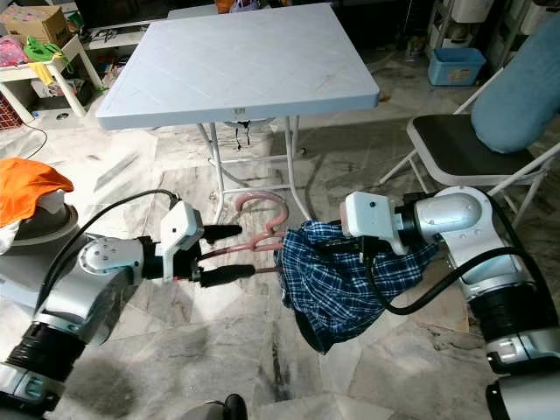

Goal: Hang hanger

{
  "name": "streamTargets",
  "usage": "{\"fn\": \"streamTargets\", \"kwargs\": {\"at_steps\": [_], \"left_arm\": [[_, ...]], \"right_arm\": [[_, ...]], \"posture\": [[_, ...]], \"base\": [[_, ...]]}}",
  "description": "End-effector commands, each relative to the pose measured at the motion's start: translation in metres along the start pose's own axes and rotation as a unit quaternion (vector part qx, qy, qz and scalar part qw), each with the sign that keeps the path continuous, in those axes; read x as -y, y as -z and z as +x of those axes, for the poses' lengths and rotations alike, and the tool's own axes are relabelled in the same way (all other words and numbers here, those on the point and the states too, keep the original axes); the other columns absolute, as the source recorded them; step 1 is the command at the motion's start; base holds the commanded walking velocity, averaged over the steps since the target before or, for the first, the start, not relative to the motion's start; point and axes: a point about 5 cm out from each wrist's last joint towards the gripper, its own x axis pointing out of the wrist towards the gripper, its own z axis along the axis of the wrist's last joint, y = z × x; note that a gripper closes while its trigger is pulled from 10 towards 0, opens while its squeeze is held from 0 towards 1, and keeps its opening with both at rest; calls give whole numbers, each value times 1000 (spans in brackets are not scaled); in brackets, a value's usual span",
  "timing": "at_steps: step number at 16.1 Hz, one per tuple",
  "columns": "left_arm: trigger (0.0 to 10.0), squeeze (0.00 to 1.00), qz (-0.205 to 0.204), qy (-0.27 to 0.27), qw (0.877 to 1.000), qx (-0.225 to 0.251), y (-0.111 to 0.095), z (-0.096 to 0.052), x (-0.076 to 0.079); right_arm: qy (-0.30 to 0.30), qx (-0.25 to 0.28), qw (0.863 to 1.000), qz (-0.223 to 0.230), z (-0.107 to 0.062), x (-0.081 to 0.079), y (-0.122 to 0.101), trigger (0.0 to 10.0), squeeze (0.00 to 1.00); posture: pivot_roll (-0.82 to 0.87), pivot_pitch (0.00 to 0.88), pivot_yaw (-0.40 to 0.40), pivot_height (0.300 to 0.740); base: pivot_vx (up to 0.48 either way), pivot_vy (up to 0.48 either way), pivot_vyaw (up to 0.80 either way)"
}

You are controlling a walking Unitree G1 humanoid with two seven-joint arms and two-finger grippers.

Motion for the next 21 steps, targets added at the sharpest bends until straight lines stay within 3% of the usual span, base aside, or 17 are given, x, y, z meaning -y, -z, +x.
{"fn": "streamTargets", "kwargs": {"at_steps": [1, 13, 21], "left_arm": [[0, 0, -8, 6, 1000, -15, 3, -4, -2], [0, 0, -29, 13, 999, -1, -4, -13, -10], [0, 0, -40, 32, 999, -2, -3, -13, -5]], "right_arm": [[20, 31, 999, -37, -8, 12, -18, 10000, 0], [17, 26, 999, -27, -13, 12, -14, 10000, 0], [15, 26, 999, -28, -13, 13, -13, 10000, 0]], "posture": [[-92, 117, 103, 740], [-94, 116, 101, 740], [-91, 109, 102, 740]], "base": [[0, 0, 0], [0, 0, 0], [0, 0, 0]]}}
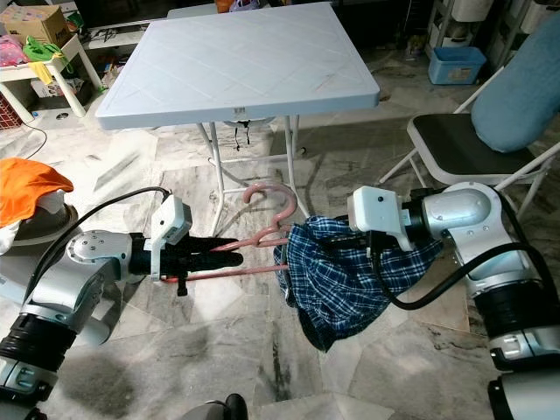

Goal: Hang hanger

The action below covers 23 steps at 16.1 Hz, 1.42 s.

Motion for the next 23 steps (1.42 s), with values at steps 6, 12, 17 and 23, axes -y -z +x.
{"fn": "streamTargets", "kwargs": {"at_steps": [6, 12, 17, 23], "left_arm": [[0, 0, 16, -21, 1000, 6, -1, 0, 1], [0, 0, -10, -63, 998, 22, 13, -4, 6], [0, 0, -22, -103, 993, 46, 17, -4, 14], [0, 0, -25, -123, 990, 63, 17, 1, 22]], "right_arm": [[-5, 31, 1000, 1, 3, 7, -11, 10000, 1000], [45, 14, 999, -14, 9, 13, -4, 10000, 1000], [116, 1, 993, -16, 13, 28, 0, 10000, 1000], [193, -34, 980, -38, 17, 40, 4, 10000, 1000]], "posture": [[-89, 107, 99, 740], [-91, 118, 94, 740], [-87, 117, 90, 740], [-85, 119, 87, 740]], "base": [[0, 0, 0], [0, 0, 0], [0, 0, 0], [0, 0, 0]]}}
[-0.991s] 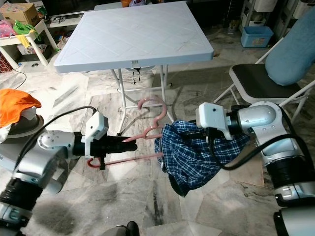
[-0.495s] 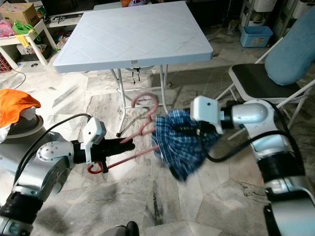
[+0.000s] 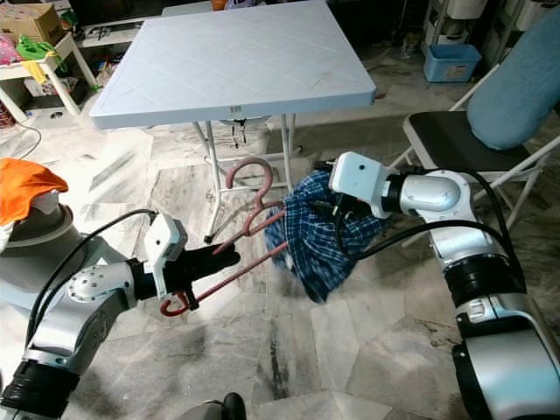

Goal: Hang hanger

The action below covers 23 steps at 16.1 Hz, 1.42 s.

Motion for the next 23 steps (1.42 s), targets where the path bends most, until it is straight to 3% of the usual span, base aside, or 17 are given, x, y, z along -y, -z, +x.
{"fn": "streamTargets", "kwargs": {"at_steps": [1, 4, 10, 11, 16, 17, 18, 20, 21, 23], "left_arm": [[0, 0, 11, -10, 1000, 15, -6, 0, 1], [0, 0, 15, -32, 999, 22, -5, 3, 0], [0, 0, 2, -105, 994, 38, 1, 4, -10], [0, 0, 3, -115, 993, 39, 1, 3, -12], [0, 0, 7, -142, 989, 44, -1, -2, -19], [0, 0, 11, -155, 987, 51, -3, -2, -23], [0, 0, 14, -154, 986, 55, -7, 0, -23], [0, 0, 18, -152, 986, 66, -14, 3, -23], [0, 0, 17, -153, 985, 74, -18, 4, -23], [0, 0, 19, -160, 983, 88, -26, 7, -26]], "right_arm": [[28, -6, 1000, -12, 2, 8, -2, 10000, 1000], [83, -17, 996, 1, 2, 17, 0, 10000, 1000], [99, -8, 995, 13, 4, 18, 0, 10000, 1000], [98, -7, 995, 19, 4, 19, -1, 10000, 0], [134, -14, 991, 11, 4, 27, -3, 10000, 0], [197, 15, 979, 47, 5, 32, -5, 10000, 0], [202, 23, 970, 131, 6, 31, 0, 10000, 0], [218, 70, 947, 223, 9, 27, 0, 10000, 0], [217, 51, 949, 223, 10, 24, 2, 10000, 0], [223, 58, 939, 256, 10, 11, 7, 10000, 0]], "posture": [[-85, 121, 87, 740], [-85, 121, 89, 740], [-82, 120, 89, 740], [-82, 120, 89, 740], [-81, 123, 84, 740], [-82, 125, 82, 740], [-84, 125, 82, 740], [-83, 126, 80, 740], [-87, 128, 80, 740], [-88, 129, 83, 740]], "base": [[0, 0, 0], [0, 0, 0], [0, 0, 0], [0, 0, 0], [0, 0, 0], [0, 0, 0], [0, 0, 0], [0, 0, 0], [0, 0, 0], [0, 0, 0]]}}
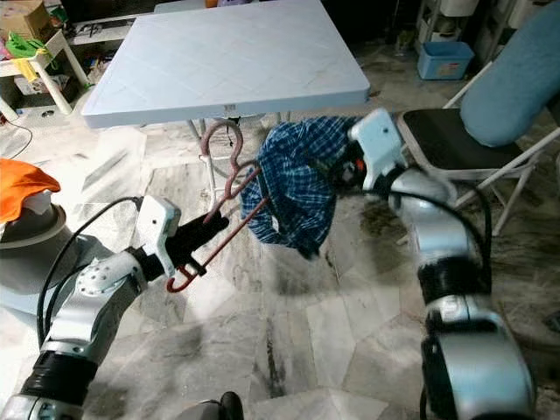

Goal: Hang hanger

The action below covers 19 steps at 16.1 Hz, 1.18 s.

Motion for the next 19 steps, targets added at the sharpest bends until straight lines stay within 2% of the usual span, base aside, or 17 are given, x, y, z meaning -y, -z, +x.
{"fn": "streamTargets", "kwargs": {"at_steps": [1, 3, 4, 5, 6, 7, 12, 14, 18, 19], "left_arm": [[0, 0, 11, -7, 999, 29, -15, 1, -4], [0, 0, 11, -10, 999, 29, -15, 3, -5], [0, 0, 13, -11, 999, 28, -16, 5, -5], [0, 0, 13, -10, 999, 30, -17, 7, -5], [0, 0, 13, -7, 999, 35, -20, 10, -3], [0, 0, 13, -2, 999, 38, -22, 12, -1], [0, 0, 13, 16, 999, 37, -22, 17, 5], [0, 0, 13, 23, 999, 40, -24, 19, 8], [0, 0, 12, 41, 998, 40, -23, 20, 16], [0, 0, 9, 47, 998, 41, -23, 20, 18]], "right_arm": [[-3, 5, 1000, 17, 0, -2, -3, 10000, 0], [-17, 19, 1000, 5, -2, -8, -7, 10000, 0], [-15, 25, 1000, 1, -4, -9, -12, 10000, 588], [-13, 26, 1000, -11, -4, -9, -13, 10000, 1000], [-13, 28, 999, -11, -4, -11, -15, 10000, 882], [-12, 36, 999, -14, -4, -13, -18, 10000, 0], [-30, 50, 998, -34, -2, -31, -20, 10000, 0], [-8, 54, 996, -75, 1, -38, -19, 10000, 0], [42, 27, 986, -160, 9, -43, -10, 10000, 0], [57, 31, 985, -162, 11, -45, -11, 5647, 0]], "posture": [[-88, 129, 85, 740], [-89, 128, 89, 740], [-90, 127, 90, 740], [-90, 127, 90, 740], [-90, 124, 91, 740], [-88, 124, 92, 740], [-84, 118, 93, 740], [-86, 117, 93, 740], [-83, 120, 90, 740], [-82, 119, 88, 740]], "base": [[0, 0, 0], [0, 0, 0], [0, 0, 0], [0, 0, 0], [0, 0, 0], [0, 0, 0], [0, 0, 0], [0, 0, 0], [0, 0, 0], [0, 0, 0]]}}
